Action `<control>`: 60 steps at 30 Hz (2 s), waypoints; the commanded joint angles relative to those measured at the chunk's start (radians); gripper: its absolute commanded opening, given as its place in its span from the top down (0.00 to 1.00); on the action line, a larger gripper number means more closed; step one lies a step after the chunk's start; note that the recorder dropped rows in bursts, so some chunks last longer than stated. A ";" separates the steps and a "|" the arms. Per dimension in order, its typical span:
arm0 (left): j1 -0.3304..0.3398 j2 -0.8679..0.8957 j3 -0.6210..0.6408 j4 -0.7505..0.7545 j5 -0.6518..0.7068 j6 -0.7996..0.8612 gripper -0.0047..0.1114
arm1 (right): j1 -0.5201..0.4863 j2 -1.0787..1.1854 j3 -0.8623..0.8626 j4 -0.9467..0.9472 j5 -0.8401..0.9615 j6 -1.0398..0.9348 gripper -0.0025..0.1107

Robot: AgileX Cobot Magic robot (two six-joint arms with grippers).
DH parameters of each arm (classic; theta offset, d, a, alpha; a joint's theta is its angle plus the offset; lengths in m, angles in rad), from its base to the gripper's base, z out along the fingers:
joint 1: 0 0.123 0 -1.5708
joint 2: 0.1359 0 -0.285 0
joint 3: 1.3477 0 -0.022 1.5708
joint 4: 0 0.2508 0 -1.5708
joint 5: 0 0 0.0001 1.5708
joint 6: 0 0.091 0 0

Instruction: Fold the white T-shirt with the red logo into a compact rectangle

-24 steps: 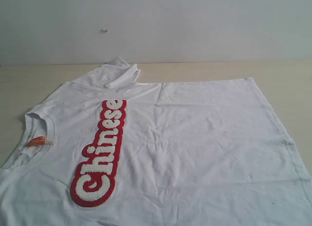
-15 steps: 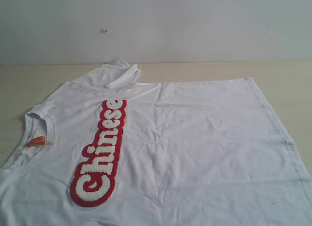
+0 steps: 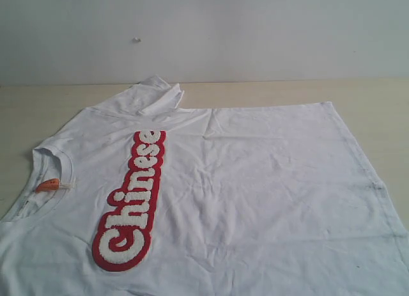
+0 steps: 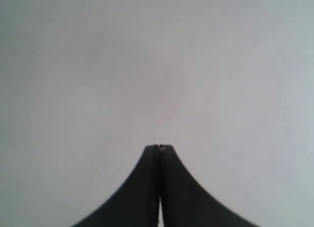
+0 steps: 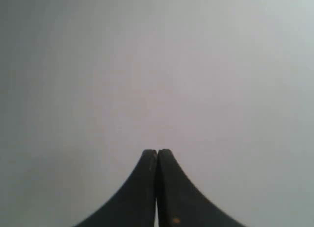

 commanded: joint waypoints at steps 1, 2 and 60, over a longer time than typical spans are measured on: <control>-0.001 0.031 -0.114 0.079 -0.020 -0.082 0.96 | -0.006 -0.004 -0.063 -0.005 0.026 0.067 0.98; -0.001 0.053 -0.151 0.103 -0.009 -0.085 0.96 | -0.006 -0.004 -0.092 -0.005 0.057 0.080 0.98; -0.024 1.849 -1.156 0.141 1.243 1.956 0.06 | -0.006 1.680 -1.271 0.144 1.767 -1.475 0.51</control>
